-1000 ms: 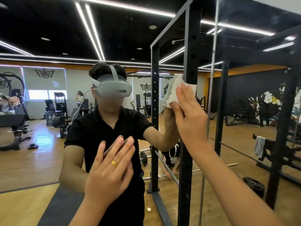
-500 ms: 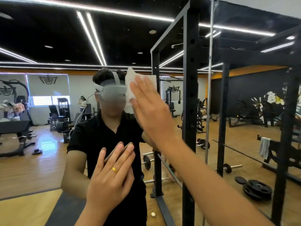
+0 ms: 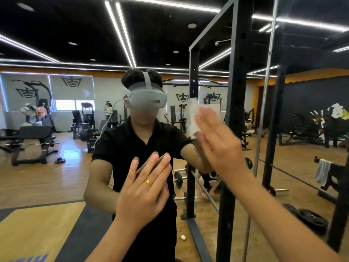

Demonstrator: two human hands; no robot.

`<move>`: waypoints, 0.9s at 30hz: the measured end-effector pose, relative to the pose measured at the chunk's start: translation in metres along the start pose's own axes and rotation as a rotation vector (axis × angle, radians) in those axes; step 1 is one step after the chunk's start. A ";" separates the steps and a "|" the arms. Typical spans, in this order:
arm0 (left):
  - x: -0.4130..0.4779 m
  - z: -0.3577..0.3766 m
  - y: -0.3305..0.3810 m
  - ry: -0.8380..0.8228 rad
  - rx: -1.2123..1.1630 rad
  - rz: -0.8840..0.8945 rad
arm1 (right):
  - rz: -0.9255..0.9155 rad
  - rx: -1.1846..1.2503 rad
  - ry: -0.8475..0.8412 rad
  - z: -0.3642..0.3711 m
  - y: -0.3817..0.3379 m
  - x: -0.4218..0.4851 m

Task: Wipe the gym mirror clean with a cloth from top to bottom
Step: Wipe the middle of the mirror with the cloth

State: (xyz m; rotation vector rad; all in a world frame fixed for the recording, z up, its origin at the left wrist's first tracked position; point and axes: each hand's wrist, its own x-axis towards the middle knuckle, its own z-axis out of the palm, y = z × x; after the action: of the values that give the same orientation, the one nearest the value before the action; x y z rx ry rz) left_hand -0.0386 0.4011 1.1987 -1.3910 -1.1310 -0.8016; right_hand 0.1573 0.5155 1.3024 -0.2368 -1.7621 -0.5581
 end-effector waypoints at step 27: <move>0.001 0.003 0.000 0.010 0.007 0.003 | 0.219 0.100 0.102 0.023 -0.039 0.030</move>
State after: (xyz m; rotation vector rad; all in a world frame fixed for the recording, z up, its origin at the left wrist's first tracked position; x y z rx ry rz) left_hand -0.0391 0.4040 1.1994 -1.3815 -1.1226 -0.8014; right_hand 0.1123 0.4888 1.3176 -0.3212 -1.6356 -0.3186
